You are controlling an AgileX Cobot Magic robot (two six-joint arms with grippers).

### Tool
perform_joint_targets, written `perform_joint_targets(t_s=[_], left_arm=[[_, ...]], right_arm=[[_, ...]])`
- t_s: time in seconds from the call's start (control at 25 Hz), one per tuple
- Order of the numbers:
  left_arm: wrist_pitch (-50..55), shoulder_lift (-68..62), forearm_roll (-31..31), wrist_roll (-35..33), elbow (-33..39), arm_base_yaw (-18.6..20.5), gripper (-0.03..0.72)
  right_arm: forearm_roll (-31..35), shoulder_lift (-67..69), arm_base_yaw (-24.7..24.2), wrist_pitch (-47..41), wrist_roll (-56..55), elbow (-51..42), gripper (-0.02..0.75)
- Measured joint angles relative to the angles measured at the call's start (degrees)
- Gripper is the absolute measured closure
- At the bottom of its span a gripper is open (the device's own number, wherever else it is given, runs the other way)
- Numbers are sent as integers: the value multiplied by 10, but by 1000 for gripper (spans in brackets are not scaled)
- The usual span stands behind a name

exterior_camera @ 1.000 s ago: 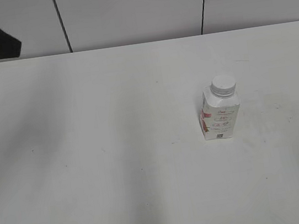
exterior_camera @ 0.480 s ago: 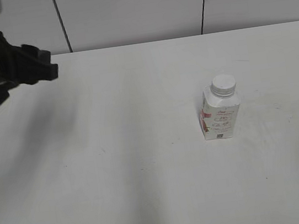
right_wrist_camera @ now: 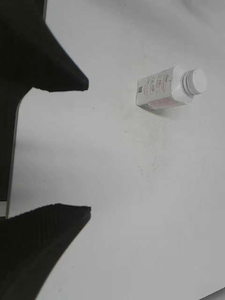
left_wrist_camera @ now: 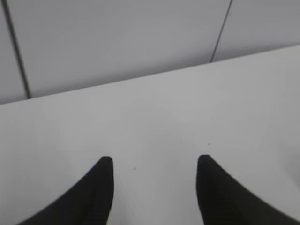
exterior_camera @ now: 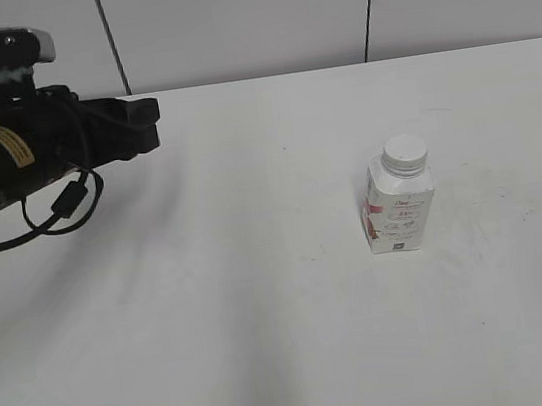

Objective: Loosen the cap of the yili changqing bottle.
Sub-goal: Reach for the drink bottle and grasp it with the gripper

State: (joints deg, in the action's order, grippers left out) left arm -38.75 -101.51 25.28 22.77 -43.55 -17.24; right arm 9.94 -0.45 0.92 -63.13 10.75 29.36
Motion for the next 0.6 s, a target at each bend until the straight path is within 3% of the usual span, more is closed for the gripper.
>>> perform_joint_targets(t_s=[0.16,0.36,0.6], left_arm=[[-140,-59,127,83,0,51,322],[-275,-132,246,77,-9,105,322],[-298,-206,464,58,-101,97,321]], right_arm=[[0,0,0,0,0,0,151],[0,0,0,0,0,0,151],[1,0,0,1,-10,0,151]])
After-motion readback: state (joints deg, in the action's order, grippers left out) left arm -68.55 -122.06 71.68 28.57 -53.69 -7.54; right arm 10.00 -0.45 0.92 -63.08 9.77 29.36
